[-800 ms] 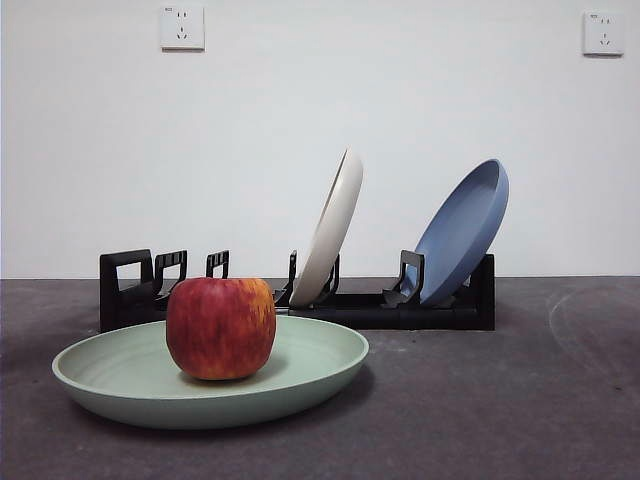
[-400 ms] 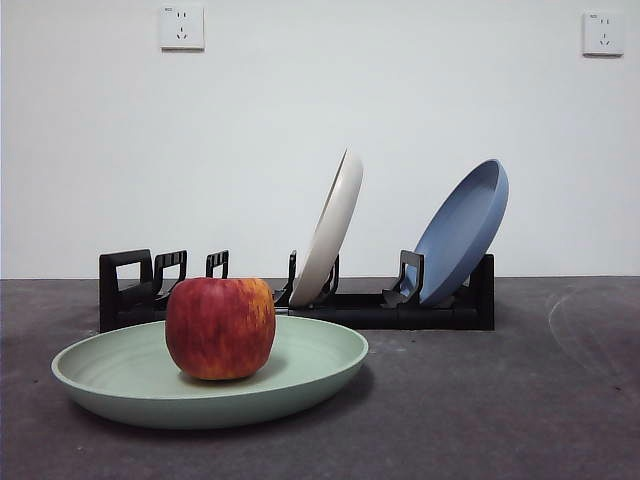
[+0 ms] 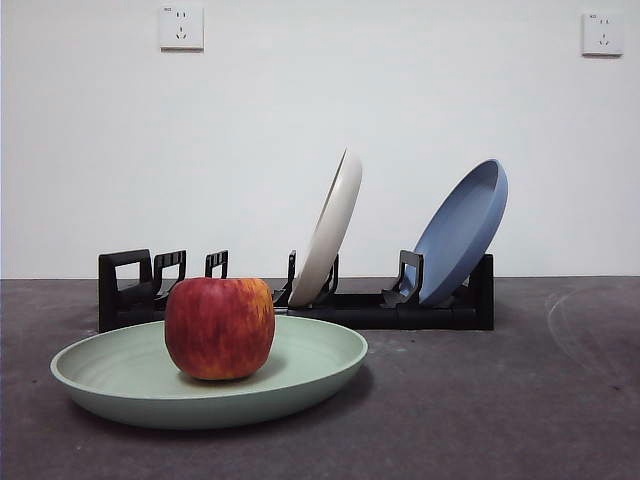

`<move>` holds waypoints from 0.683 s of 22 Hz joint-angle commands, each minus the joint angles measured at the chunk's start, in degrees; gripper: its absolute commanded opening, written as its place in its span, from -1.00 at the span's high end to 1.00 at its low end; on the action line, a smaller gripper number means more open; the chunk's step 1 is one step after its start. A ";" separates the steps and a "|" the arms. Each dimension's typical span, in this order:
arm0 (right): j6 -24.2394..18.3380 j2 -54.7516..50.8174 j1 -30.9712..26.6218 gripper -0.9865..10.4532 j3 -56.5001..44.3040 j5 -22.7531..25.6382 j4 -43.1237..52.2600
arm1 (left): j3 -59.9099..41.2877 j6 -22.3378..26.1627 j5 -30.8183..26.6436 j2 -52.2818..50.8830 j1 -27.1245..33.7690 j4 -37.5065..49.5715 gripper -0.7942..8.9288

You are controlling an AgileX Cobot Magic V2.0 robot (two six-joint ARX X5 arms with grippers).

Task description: Take the green plate from the plate rack,put the plate on the table,take the apple from the table,put the apple in the plate

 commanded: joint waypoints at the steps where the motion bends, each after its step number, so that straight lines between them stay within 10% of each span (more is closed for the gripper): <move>1: 0.52 0.02 0.04 0.83 -0.31 0.70 -1.25 | -0.61 1.11 -0.17 -0.11 0.20 -3.04 0.84; 15: 0.52 0.02 0.04 0.83 -0.31 1.79 -1.25 | -0.57 3.74 1.75 -0.11 0.17 -6.93 0.84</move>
